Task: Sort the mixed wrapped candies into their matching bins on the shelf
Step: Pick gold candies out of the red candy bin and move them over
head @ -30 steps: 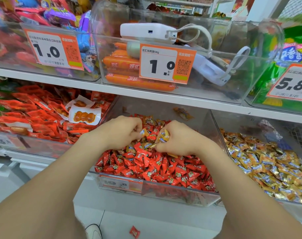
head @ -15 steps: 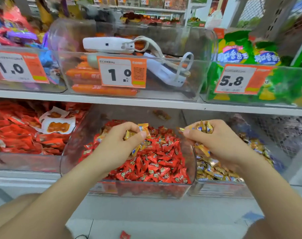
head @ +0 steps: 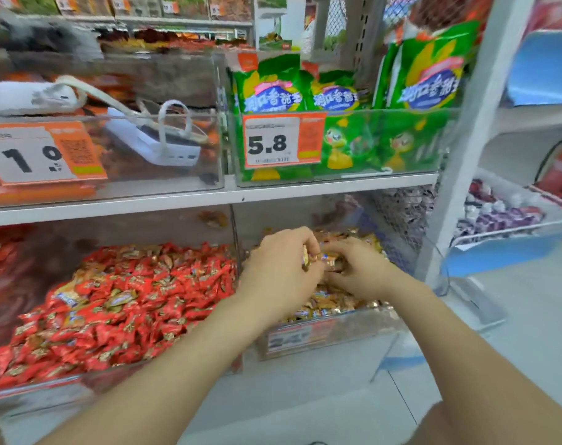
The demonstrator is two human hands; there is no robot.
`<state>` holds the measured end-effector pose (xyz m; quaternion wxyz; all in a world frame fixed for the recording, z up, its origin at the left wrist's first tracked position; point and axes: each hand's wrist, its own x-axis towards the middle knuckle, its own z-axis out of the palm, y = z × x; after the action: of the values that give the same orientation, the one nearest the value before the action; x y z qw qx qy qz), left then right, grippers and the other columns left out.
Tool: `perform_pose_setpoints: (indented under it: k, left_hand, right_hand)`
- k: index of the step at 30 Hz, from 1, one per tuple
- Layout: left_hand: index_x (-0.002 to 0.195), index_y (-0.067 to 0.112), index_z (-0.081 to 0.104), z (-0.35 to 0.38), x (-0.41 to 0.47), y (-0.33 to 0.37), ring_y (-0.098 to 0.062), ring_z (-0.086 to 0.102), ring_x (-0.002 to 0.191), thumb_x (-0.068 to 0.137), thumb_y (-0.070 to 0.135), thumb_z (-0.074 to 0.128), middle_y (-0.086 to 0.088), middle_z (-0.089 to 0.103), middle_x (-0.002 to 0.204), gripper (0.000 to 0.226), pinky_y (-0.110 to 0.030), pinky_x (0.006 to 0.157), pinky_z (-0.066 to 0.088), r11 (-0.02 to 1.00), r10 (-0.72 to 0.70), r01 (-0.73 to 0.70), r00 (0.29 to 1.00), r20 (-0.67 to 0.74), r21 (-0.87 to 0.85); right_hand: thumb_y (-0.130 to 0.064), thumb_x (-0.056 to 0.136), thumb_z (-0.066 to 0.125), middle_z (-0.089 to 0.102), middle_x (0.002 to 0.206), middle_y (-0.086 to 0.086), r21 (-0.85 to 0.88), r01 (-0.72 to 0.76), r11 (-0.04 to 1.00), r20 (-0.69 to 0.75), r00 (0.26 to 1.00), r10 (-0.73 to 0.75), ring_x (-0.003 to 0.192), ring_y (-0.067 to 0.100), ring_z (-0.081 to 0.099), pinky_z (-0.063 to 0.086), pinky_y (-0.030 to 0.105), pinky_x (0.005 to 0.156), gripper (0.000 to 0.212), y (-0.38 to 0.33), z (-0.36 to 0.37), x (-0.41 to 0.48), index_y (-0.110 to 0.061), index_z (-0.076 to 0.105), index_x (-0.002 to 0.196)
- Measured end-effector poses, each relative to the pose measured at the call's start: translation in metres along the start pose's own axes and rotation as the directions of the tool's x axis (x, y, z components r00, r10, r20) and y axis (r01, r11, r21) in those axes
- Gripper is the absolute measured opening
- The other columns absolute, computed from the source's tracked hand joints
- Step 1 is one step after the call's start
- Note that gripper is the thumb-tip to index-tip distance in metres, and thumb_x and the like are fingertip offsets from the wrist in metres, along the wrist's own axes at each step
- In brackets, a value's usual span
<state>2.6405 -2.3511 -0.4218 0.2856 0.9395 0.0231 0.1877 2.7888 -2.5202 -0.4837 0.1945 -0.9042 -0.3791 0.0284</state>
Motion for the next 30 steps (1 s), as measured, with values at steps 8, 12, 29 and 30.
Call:
perform_pose_setpoints:
  k: [8,12,29,30]
  left_hand:
    - [0.141,0.033,0.057,0.049,0.045,-0.023,-0.026,0.052,0.136,0.087,0.057,0.071,0.004,0.058,0.145,0.06,-0.044,0.112,0.042,0.989,-0.03,-0.023,0.936,0.349,0.148]
    - [0.128,0.04,0.064,0.021,0.02,-0.019,-0.037,0.047,0.137,0.097,0.045,0.056,0.011,0.061,0.146,0.033,-0.052,0.109,0.036,0.922,0.073,-0.17,0.959,0.273,0.348]
    - [0.101,0.031,0.071,-0.152,-0.104,-0.185,-0.027,0.066,0.097,0.083,0.057,0.045,0.002,0.067,0.099,0.041,-0.044,0.089,0.055,0.836,-0.395,0.398,0.914,-0.088,0.379]
    - [0.114,0.029,0.069,-0.156,-0.104,-0.198,-0.036,0.063,0.106,0.084,0.061,0.048,-0.006,0.065,0.11,0.049,-0.046,0.095,0.053,0.758,-0.494,0.473,0.866,-0.077,0.449]
  right_hand:
    - [-0.016,0.091,0.07,0.078,0.107,-0.006,0.168,-0.168,0.971,-0.204,0.958,0.201,0.091,0.007,0.069,0.051,0.02,0.088,0.03,-0.008,-0.037,-0.033,-0.026,0.078,0.118]
    - [-0.015,0.09,0.065,0.076,0.083,-0.012,0.262,-0.145,0.954,-0.241,0.947,0.21,0.075,-0.001,0.068,0.055,0.017,0.076,0.025,-0.041,-0.037,-0.035,-0.032,0.079,0.102]
    - [-0.02,0.094,0.058,0.075,0.093,0.001,-0.035,0.225,0.974,0.006,0.974,-0.225,0.092,0.025,0.069,0.059,0.041,0.086,0.023,-0.257,0.049,0.032,-0.021,0.075,0.11]
    - [-0.024,0.093,0.059,0.074,0.091,0.003,-0.071,0.21,0.975,0.015,0.978,-0.21,0.092,0.029,0.069,0.059,0.043,0.084,0.018,-0.26,0.058,0.042,-0.019,0.073,0.104]
